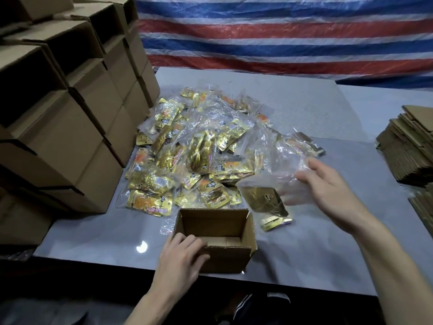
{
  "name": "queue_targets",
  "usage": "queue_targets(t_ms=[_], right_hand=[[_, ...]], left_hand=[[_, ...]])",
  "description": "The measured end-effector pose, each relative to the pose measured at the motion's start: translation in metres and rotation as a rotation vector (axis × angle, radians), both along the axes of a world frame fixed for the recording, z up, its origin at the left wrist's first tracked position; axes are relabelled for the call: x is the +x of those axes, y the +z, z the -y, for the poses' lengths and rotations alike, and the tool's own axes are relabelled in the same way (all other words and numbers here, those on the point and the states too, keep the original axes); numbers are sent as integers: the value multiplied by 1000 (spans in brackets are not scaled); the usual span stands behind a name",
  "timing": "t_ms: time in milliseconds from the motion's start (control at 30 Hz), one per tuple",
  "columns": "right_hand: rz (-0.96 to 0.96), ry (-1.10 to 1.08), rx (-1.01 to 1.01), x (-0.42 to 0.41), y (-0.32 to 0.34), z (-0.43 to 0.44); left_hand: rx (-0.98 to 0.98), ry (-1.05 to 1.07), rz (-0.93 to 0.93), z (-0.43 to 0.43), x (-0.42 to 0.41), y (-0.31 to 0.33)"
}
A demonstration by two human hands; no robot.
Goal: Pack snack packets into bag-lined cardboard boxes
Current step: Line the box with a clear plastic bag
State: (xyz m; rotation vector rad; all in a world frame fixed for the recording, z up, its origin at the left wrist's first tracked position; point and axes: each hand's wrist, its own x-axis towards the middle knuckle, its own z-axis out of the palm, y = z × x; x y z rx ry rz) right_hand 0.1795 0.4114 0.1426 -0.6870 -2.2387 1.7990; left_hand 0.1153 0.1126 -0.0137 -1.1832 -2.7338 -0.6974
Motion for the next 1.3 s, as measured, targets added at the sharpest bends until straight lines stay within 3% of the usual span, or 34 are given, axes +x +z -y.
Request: queue_targets(t_ms=[133,333,500,633,900,1300], right_hand=[[-130,132,-16,1,27,10],[-174,303,-96,-5,28,38],[-59,414,112,-10,-2,51],[-83,447,93,-15,-1,55],[-140,496,307,-22,6,53],[-208,477,406,-23,-3,47]], left_hand=[[11,-24,-37,-5,1,-3],[90,-38,-24,-19,8,-7],[264,-25,117,-5,9,-12],[305,-51,86,10,11,-15],[339,-9,110,4,5,-12],[337,-21,152,7,2,-15]])
